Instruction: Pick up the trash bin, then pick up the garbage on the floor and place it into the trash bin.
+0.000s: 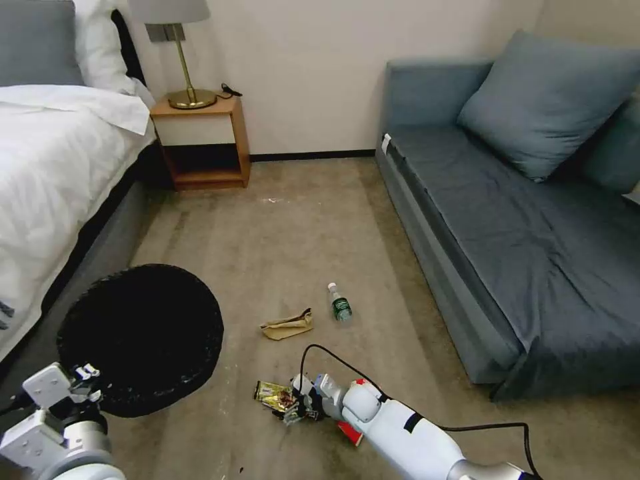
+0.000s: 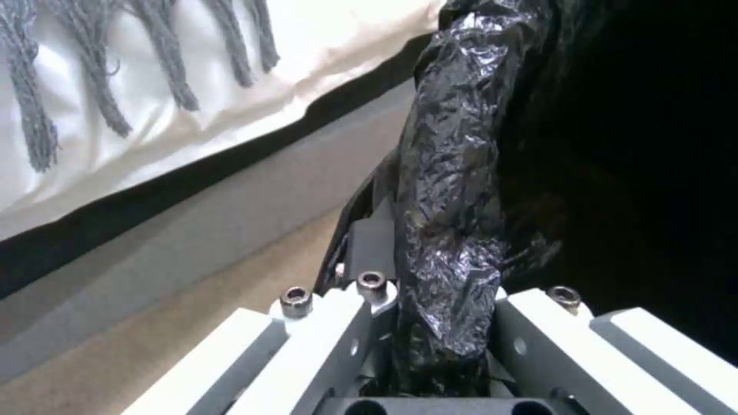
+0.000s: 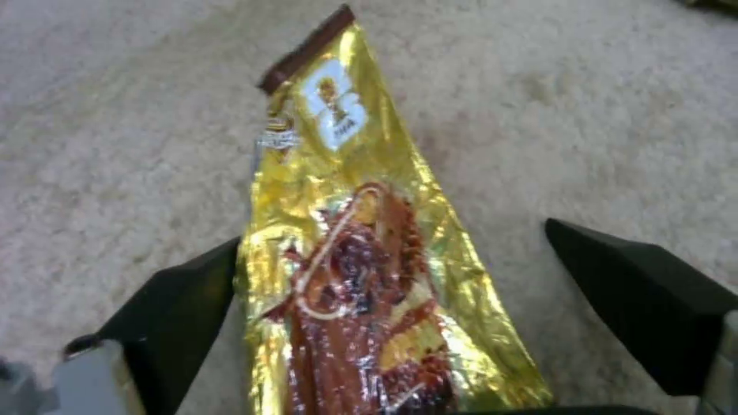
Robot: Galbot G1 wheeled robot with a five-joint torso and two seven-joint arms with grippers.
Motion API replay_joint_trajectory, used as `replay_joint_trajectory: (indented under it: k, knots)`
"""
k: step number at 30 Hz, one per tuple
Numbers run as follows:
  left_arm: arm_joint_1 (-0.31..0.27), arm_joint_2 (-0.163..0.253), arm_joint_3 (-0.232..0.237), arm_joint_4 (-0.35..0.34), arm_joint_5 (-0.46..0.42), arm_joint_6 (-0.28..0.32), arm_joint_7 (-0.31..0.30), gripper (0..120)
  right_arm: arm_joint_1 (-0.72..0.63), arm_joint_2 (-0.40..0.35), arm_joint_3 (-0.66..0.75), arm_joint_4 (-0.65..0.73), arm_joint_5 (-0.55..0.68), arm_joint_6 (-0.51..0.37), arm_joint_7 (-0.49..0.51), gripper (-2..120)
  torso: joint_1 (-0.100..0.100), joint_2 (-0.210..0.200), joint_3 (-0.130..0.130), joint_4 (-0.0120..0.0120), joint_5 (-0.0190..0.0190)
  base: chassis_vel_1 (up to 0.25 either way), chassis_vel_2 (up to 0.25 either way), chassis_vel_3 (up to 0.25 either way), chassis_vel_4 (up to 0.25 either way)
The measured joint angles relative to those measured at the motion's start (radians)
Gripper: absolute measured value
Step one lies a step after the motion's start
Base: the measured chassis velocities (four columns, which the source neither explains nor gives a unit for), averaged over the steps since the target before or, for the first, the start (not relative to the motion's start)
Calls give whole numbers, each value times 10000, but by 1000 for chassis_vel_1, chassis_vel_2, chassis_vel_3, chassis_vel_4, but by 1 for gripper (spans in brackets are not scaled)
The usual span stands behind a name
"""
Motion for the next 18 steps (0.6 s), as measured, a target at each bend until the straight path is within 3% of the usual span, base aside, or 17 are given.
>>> replay_joint_trajectory:
  k: [5,7,9,11,18]
  knots:
    - [-83,4,11,141,71,-29,-3,3,-1,-70,188,-35,-14,64,-237,82,0,0,-1,-1,0,0,0,0,0]
    - [-118,31,10,262,90,-46,-4,3,-7,-147,212,29,14,65,-390,70,0,0,-1,-3,-3,0,0,0,0]
    - [-124,40,11,304,99,-61,-4,3,-11,-162,219,47,33,66,-445,68,0,0,-1,-3,-3,0,0,0,0]
    - [-127,57,10,412,133,-108,-4,3,-36,-177,236,111,77,61,-588,56,0,0,0,-4,-8,0,0,0,0]
    - [-153,78,3,578,206,-196,-4,3,-135,-233,205,329,99,8,-665,36,0,-1,1,0,-2,0,0,0,0]
